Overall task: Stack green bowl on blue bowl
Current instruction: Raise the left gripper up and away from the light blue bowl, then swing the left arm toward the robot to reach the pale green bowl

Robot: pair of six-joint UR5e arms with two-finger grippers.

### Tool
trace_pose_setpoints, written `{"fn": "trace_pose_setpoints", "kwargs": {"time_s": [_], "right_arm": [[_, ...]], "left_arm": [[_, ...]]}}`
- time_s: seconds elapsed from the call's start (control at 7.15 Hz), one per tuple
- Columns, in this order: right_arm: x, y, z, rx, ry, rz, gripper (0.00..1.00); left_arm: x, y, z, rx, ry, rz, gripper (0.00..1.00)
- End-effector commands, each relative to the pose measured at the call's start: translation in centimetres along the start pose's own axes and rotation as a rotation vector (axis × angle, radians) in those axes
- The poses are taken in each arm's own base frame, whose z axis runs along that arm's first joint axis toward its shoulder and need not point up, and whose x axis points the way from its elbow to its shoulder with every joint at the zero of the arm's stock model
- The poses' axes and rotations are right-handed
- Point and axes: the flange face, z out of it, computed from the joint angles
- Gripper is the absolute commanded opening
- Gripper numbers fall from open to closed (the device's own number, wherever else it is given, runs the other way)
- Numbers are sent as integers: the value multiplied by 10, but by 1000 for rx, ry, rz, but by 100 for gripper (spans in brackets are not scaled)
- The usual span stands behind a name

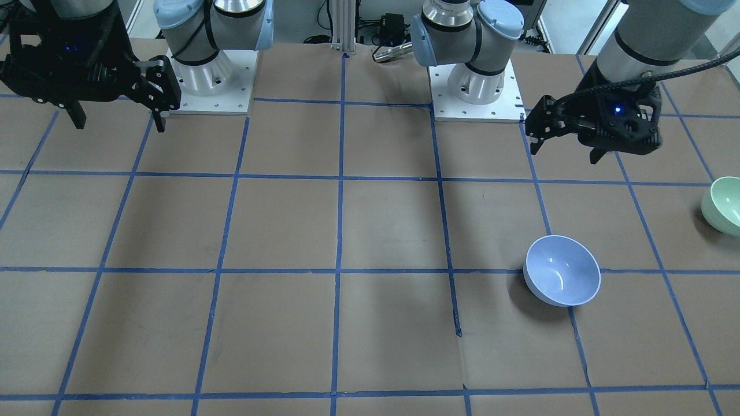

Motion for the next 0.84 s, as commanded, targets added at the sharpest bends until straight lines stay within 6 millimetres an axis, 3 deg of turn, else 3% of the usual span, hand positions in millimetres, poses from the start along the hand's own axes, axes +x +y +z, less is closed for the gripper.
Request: {"fn": "trace_pose_setpoints", "kwargs": {"time_s": [0.0,0.42,0.7], "right_arm": [[-1,0,0,0,0,-1,100],[0,0,0,0,0,0,100],[-1,0,0,0,0,-1,100]], "left_arm": [[-68,14,4,-17,-25,155,100],[-192,59,14,-5,-54,392,100],[-242,74,33,-15,-51,509,100]]}}
